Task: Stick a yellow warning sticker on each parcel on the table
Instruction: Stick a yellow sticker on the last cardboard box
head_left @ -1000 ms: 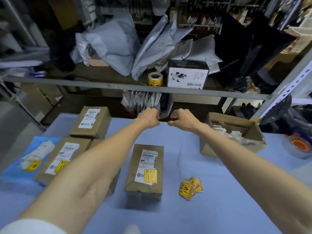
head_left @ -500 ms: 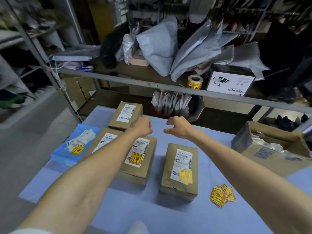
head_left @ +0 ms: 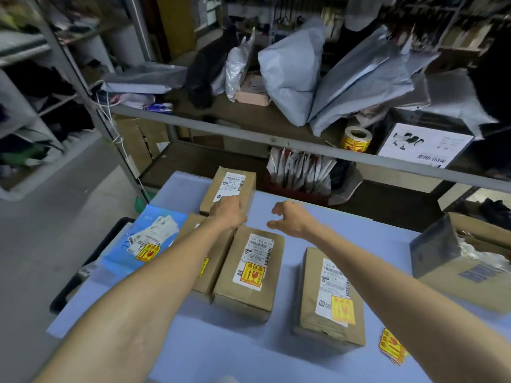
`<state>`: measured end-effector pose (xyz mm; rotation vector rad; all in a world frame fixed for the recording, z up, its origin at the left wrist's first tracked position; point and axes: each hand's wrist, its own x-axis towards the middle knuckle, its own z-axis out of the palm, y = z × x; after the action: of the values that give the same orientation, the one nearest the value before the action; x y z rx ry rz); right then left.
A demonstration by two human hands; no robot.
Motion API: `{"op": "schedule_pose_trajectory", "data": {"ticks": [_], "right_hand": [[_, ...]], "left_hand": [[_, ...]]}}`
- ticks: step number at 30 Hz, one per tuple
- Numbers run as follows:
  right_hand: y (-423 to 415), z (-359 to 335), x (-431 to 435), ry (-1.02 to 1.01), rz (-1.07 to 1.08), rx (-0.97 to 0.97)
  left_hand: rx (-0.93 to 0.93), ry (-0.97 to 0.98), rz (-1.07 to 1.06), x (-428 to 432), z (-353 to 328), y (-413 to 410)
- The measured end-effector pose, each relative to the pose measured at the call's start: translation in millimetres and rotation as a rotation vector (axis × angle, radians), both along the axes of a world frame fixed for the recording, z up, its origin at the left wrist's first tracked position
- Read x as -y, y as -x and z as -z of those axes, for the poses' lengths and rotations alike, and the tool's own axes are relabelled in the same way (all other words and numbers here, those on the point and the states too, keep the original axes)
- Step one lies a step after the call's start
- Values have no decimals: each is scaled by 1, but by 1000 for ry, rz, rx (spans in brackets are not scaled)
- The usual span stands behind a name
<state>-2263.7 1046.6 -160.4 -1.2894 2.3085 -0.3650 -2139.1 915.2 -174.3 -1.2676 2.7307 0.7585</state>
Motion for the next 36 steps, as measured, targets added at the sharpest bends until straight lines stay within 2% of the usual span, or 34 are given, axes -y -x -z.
{"op": "schedule_pose_trajectory", "data": {"ticks": [6, 14, 20, 25, 29, 33, 36], "right_hand": [[-10, 28, 45, -61, 54, 53], [-21, 65, 97, 32, 354, 280], [-22, 77, 123, 101, 382, 334], [-23, 82, 132, 112, 417, 478], [-22, 84, 136, 181, 477, 524], [-15, 70, 137, 346, 530, 528], [-12, 55, 130, 407, 522, 501]], "left_hand": [[-21, -65, -90, 44, 24, -2], [-85, -108, -167, 99, 52, -2], [-34, -229, -238, 125, 67, 3], [-30, -304, -253, 135, 67, 2], [-124, -398, -284, 140, 68, 2], [-282, -410, -329, 138, 55, 8], [-322, -440, -348, 129, 42, 8]]}}
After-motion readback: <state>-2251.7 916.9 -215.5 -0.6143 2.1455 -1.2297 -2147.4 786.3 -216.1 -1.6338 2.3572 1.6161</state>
